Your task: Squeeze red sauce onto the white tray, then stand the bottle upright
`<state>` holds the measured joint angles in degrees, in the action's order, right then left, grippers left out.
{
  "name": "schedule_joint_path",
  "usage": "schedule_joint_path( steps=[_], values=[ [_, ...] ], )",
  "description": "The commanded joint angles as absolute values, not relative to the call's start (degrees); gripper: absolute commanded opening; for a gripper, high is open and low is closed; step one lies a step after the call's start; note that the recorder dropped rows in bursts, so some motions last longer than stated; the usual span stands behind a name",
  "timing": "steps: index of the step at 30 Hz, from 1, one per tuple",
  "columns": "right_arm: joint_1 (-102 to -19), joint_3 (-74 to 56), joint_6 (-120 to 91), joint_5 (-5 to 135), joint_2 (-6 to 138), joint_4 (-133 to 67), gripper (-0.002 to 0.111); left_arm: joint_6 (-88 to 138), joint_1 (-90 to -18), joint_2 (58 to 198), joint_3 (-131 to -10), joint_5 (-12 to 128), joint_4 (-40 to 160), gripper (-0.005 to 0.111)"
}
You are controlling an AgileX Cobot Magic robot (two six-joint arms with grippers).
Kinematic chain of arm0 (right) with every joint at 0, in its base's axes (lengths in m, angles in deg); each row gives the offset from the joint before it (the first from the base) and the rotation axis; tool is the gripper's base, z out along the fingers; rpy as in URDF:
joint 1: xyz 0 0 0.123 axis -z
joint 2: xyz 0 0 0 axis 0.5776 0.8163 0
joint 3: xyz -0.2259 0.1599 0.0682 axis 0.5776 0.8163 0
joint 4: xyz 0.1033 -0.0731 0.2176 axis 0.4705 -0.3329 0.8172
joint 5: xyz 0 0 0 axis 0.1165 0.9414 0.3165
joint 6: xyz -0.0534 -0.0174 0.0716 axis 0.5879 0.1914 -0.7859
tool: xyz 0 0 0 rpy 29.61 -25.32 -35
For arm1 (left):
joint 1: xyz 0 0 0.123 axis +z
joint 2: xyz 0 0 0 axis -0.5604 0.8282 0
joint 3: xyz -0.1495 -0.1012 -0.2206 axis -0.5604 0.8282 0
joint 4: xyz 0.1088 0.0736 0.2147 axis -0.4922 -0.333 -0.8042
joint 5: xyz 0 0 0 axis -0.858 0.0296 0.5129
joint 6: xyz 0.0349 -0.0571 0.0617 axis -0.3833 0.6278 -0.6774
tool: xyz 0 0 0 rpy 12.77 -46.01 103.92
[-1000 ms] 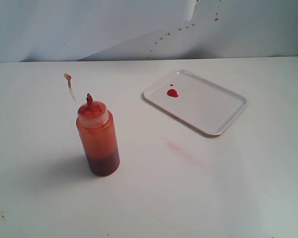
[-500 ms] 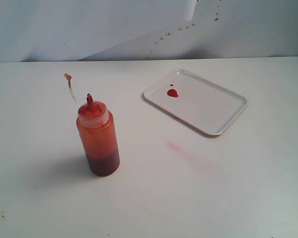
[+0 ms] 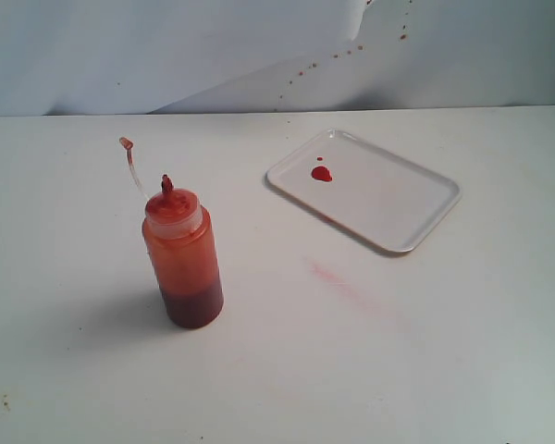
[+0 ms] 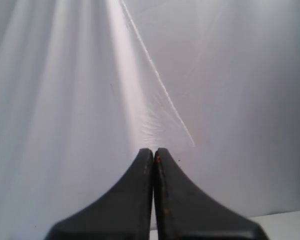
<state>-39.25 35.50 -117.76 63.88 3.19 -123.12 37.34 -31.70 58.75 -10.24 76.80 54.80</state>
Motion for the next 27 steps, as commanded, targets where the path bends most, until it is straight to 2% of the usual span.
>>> schedule_joint_path(
  steps=[1,5,8,12,18,27],
  values=[
    [-39.5,36.5,-116.0,65.0,3.0,-119.5,0.000,37.6,-32.0,58.5,-10.0,76.6,54.7,0.000],
    [-39.5,36.5,-91.6,68.9,3.0,-94.8,0.000,37.6,-32.0,58.5,-10.0,76.6,54.7,0.000],
    [-39.5,36.5,-63.5,69.1,2.4,-72.8,0.000,37.6,-32.0,58.5,-10.0,76.6,54.7,0.000],
    [-39.5,36.7,-42.7,69.2,0.0,-58.3,0.000,37.6,-32.0,58.5,-10.0,76.6,54.7,0.000],
    [-39.5,36.7,-28.9,73.0,-2.9,-47.4,0.000,37.6,-32.0,58.5,-10.0,76.6,54.7,0.000],
    [-39.5,45.5,-27.5,69.9,-4.0,-46.5,0.000,37.6,-32.0,58.5,-10.0,76.6,54.7,0.000]
  ],
)
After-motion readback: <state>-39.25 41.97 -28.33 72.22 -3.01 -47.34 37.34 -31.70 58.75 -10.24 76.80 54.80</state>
